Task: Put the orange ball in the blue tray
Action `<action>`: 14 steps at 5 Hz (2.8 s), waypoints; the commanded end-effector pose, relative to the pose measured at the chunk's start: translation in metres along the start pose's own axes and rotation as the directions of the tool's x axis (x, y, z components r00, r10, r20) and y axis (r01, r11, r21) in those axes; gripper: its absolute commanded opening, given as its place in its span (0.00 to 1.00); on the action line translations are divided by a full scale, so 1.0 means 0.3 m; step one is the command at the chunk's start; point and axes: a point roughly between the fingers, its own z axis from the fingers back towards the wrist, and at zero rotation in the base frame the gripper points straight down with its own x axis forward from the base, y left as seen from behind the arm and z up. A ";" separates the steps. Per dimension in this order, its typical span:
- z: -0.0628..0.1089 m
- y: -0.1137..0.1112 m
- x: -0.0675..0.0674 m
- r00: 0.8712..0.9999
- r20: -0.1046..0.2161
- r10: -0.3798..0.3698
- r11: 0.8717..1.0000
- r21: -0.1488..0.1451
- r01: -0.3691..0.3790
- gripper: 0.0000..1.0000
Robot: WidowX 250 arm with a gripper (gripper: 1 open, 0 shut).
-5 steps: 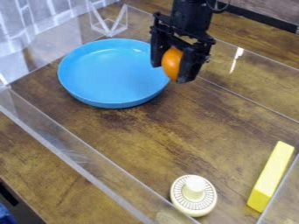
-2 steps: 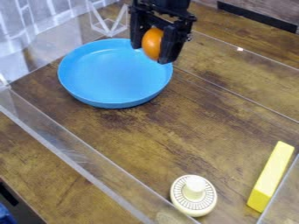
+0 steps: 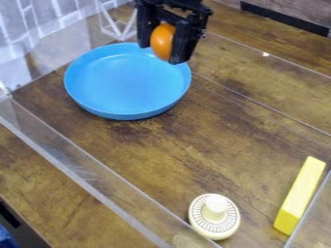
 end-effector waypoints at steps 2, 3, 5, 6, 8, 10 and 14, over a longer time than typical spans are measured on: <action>0.125 0.038 -0.049 0.995 0.092 0.049 0.999 0.014 -0.050 0.00; 0.125 0.045 -0.055 0.994 0.088 0.056 0.998 0.014 -0.058 0.00; 0.126 0.056 -0.067 0.994 0.082 0.066 0.998 0.013 -0.067 0.00; 0.127 0.062 -0.074 0.994 0.079 0.070 0.997 0.012 -0.071 0.00; 0.124 0.067 -0.098 0.995 0.064 0.073 0.997 0.011 -0.074 0.00; 0.121 0.073 -0.109 0.996 0.057 0.065 0.998 0.009 -0.066 0.00; 0.107 0.075 -0.111 0.998 0.054 0.041 0.999 0.008 -0.041 1.00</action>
